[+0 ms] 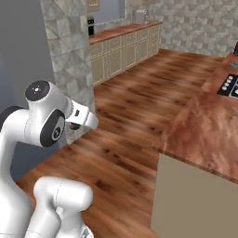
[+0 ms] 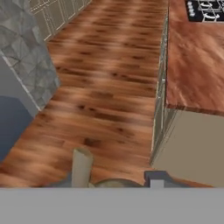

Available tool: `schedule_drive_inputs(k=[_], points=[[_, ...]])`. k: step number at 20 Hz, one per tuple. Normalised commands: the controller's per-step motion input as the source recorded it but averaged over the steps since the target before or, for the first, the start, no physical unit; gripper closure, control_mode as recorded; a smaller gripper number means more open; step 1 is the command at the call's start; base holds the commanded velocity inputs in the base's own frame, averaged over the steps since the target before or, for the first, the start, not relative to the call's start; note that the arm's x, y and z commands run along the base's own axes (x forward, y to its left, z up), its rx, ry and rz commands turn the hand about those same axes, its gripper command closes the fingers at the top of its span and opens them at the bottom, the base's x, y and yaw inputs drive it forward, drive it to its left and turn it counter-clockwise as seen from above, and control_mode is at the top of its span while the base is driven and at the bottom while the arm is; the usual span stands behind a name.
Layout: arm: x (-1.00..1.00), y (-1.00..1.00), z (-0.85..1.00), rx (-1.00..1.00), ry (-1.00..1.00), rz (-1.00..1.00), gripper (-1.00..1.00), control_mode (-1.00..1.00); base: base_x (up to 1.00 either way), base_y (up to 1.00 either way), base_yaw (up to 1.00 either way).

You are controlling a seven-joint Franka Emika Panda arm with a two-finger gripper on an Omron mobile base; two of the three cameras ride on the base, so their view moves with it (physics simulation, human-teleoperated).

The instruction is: Grab the garlic and lime from the fridge, place them in the blender, close the lid, and turn on the blender to create a marinade.

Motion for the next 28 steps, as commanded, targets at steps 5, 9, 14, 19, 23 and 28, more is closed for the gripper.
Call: schedule_drive_inputs(k=[5,9,14,19,23,28], points=[[0.0,0.0,0.0,0.0,0.0,0.0,1.0,1.0,1.0,0.68,-0.3],[0.0,0.0,0.0,0.0,0.0,0.0,1.0,1.0,1.0,0.45,-0.26],[0.0,0.0,0.0,0.0,0.0,0.0,1.0,1.0,1.0,0.34,-0.23],[0.0,0.0,0.0,0.0,0.0,0.0,1.0,1.0,1.0,0.06,-0.16],[0.0,0.0,0.0,0.0,0.0,0.0,1.0,1.0,1.0,0.0,-0.09],[0.0,0.0,0.0,0.0,0.0,0.0,1.0,1.0,1.0,0.0,-0.14]])
